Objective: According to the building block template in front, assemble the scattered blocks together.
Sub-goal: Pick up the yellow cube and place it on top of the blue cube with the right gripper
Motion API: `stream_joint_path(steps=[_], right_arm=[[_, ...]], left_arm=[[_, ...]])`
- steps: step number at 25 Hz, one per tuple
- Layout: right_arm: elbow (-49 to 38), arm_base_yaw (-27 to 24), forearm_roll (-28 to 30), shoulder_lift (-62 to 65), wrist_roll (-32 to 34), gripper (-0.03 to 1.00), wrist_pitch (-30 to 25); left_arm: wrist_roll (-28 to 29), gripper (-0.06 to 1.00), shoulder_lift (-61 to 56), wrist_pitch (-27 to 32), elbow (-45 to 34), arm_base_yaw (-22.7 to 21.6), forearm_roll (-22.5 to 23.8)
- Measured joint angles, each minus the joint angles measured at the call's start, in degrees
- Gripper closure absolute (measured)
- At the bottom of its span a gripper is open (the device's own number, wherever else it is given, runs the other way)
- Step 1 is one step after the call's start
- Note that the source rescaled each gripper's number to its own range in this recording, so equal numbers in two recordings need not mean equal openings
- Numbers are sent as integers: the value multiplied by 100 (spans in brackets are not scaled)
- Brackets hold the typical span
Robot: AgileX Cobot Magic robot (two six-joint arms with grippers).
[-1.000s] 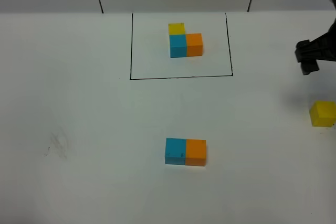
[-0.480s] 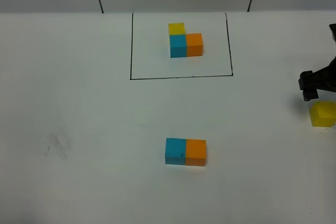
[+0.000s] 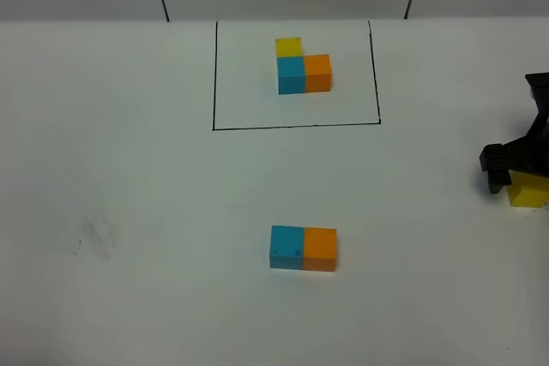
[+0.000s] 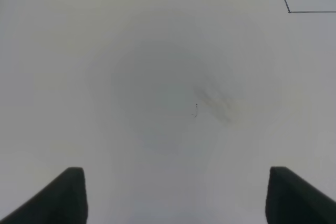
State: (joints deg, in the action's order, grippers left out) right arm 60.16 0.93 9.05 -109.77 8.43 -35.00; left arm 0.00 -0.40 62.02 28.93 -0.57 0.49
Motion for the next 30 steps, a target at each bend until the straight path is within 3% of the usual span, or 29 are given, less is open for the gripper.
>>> stream_joint_path(steps=[2,6,12,17,24,30], right_arm=[[0,-6,0,0,0,29,-22],[0,-11,-42,-18,13,94,-142],[44,24,-35,208,-59,94,-304],[578,388,-228,998,473,94,-644],[967,1914,-309,1020,1718,94,-853],[1472,3205,319,452,3722,94,-1183]], left_arm=[[0,37,0,0,0,0,0],[0,37,0,0,0,0,0],[0,37,0,0,0,0,0],[0,37,0,0,0,0,0],[0,37,0,0,0,0,0],[0,37,0,0,0,0,0]])
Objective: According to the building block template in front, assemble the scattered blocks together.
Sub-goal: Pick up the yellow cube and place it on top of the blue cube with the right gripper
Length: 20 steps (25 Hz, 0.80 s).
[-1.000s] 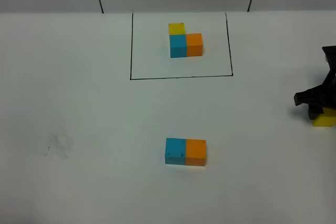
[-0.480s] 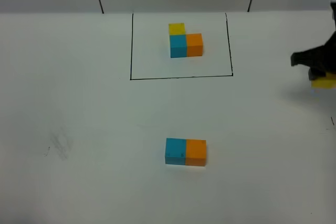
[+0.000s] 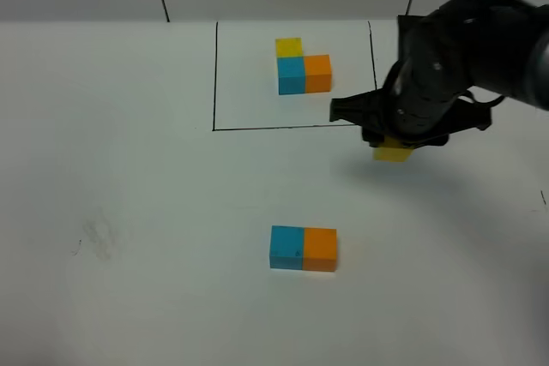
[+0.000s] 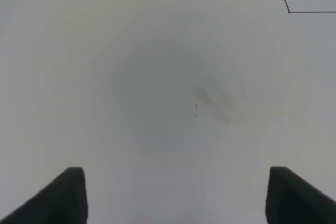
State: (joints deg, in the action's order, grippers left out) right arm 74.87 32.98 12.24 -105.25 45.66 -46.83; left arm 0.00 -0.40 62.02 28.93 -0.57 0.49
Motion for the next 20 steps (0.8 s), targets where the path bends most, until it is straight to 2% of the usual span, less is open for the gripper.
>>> stream_joint_path(steps=[7,10,20], right_arm=[[1107,732,137,-845,1054,94,-800],[1444,923,132,-1142,1104,94,-1001],[1604,1451,-136,-1377,1104,94,-920]], left_arm=[[0,37,0,0,0,0,0],[0,37,0,0,0,0,0],[0,37,0,0,0,0,0]])
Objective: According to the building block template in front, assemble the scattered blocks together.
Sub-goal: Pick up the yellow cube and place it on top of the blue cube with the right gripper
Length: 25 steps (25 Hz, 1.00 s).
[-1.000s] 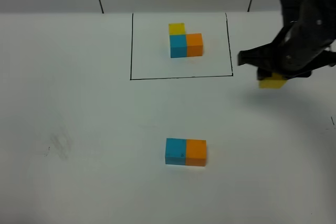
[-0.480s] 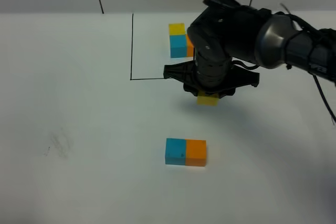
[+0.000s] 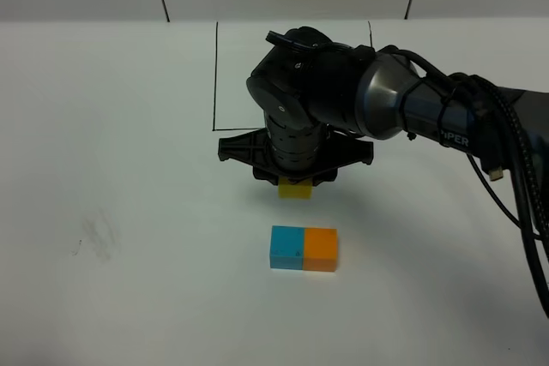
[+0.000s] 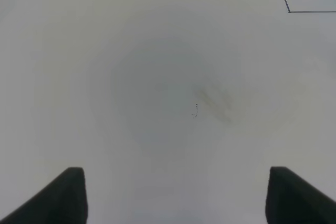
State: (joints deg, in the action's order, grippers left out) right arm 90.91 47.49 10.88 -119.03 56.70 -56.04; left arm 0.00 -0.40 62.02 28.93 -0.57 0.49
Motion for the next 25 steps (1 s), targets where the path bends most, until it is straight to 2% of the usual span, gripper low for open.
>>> stream_joint_path(steps=[13,25], right_arm=[[0,117,-171,-289,33,94,96],[0,128,-165,-515,470,94,34]], left_arm=[[0,37,0,0,0,0,0],[0,37,0,0,0,0,0]])
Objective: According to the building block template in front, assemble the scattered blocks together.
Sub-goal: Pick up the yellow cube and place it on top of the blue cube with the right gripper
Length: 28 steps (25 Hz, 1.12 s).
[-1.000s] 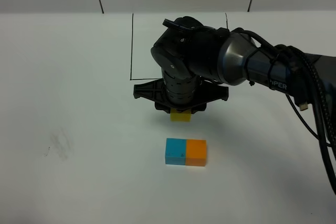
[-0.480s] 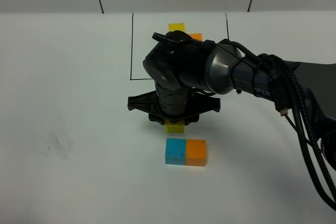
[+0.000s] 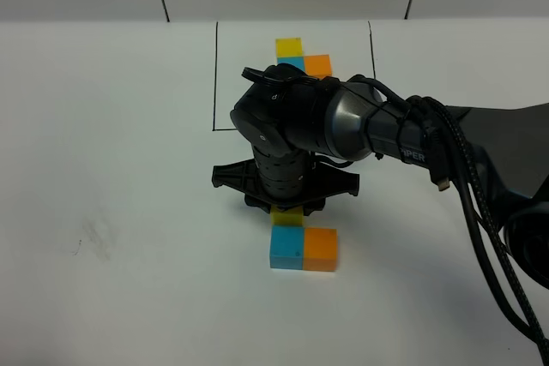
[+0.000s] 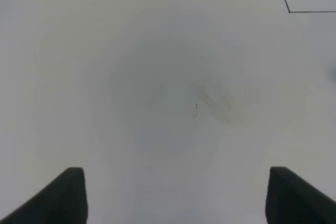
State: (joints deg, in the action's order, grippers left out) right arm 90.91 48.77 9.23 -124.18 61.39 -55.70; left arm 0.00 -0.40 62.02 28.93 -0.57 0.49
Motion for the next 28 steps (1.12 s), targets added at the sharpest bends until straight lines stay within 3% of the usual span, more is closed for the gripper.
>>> stream_joint_path(steps=[14,28], right_arm=[[0,0,-11,-185,402,94,-112],[14,0,-35,-332,408,94,-120]], left_arm=[[0,37,0,0,0,0,0],[0,37,0,0,0,0,0]])
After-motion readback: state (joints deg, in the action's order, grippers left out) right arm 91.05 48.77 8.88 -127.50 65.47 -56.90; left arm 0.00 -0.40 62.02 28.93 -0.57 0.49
